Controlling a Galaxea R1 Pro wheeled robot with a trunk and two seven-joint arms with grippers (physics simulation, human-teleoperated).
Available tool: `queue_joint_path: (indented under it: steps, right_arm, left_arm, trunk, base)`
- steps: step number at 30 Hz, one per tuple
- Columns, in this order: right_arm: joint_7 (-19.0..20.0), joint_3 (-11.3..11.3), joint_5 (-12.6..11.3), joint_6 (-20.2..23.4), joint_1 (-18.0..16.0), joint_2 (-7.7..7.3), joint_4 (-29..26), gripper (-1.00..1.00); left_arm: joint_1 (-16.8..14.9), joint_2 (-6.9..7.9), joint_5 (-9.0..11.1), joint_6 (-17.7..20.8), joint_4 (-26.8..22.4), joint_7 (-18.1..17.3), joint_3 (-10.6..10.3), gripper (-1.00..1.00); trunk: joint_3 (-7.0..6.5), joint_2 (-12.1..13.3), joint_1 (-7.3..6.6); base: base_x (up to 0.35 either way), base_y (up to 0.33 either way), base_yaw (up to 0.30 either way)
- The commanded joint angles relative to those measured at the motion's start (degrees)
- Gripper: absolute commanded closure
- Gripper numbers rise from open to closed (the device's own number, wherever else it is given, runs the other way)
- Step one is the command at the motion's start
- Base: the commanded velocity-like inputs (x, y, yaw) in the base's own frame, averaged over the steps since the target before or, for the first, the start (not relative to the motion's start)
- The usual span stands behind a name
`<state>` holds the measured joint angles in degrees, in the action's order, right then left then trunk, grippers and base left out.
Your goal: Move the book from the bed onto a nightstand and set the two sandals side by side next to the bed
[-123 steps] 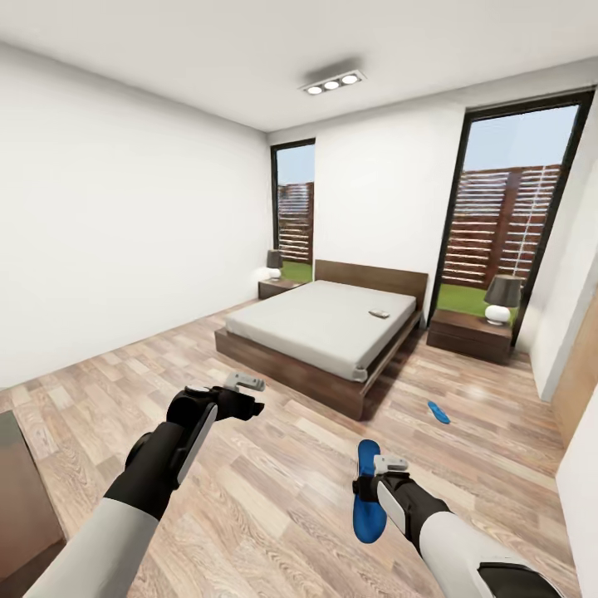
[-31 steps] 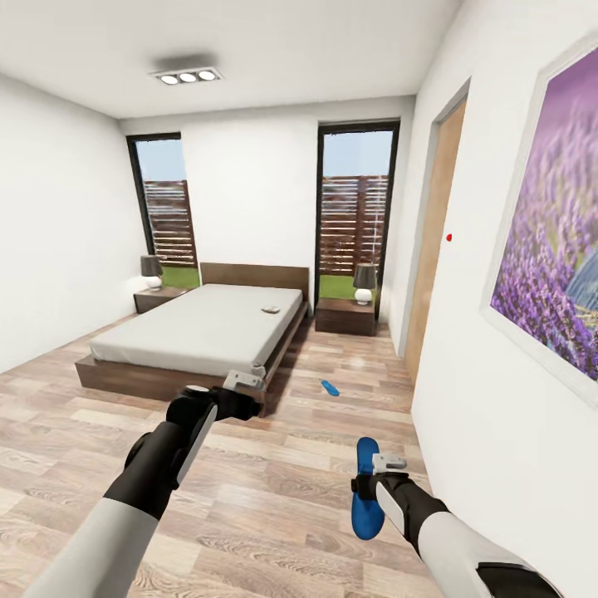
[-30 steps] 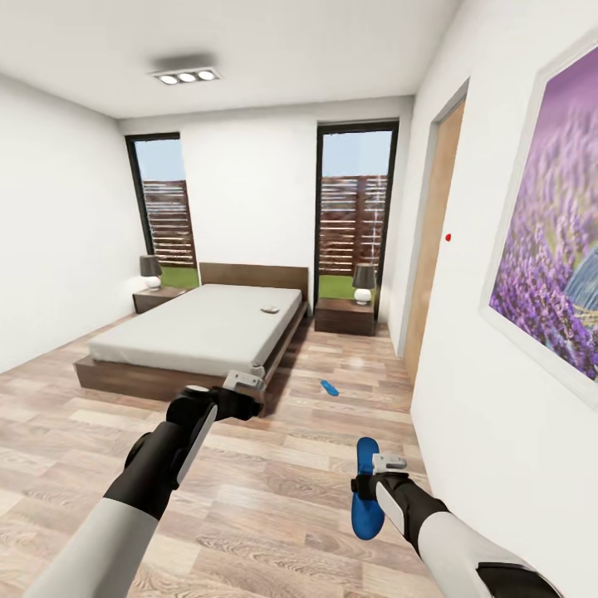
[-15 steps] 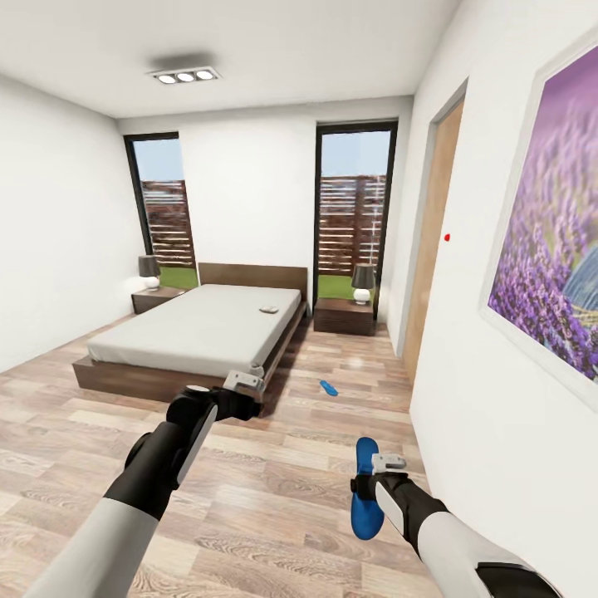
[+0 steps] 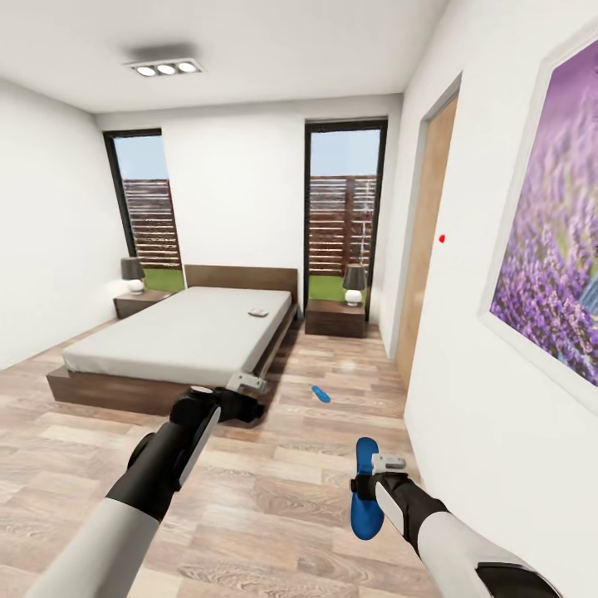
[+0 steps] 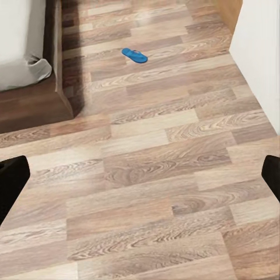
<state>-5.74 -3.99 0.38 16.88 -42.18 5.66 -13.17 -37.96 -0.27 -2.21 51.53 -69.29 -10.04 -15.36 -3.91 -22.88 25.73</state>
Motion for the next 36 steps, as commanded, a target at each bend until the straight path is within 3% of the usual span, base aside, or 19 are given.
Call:
queue_joint_path:
  steps: [1,28,36]
  right_arm:
    - [-0.15,-0.4,-0.03,0.26,0.0,0.06,-0.1,1.0]
    - [-0.15,-0.4,-0.03,0.18,0.0,0.06,-0.1,1.0]
    - [-0.15,-0.4,-0.03,0.18,0.0,0.06,-0.1,1.0]
  left_arm:
    - [-0.01,0.0,-0.25,0.24,-0.05,-0.25,0.01,-1.0]
    - [-0.01,-0.07,-0.19,0.16,1.63,-0.25,-0.02,-1.0]
    - [-0.01,0.0,-0.23,0.15,1.87,-0.25,-0.02,-1.0]
  trunk:
    - [0.02,-0.04,0.05]
    - [0.02,-0.04,0.05]
    - [0.02,-0.04,0.05]
  base:
    - [0.284,0.0,-0.239]
    - [0.268,-0.02,-0.035]
    - [0.244,-0.013,-0.156]
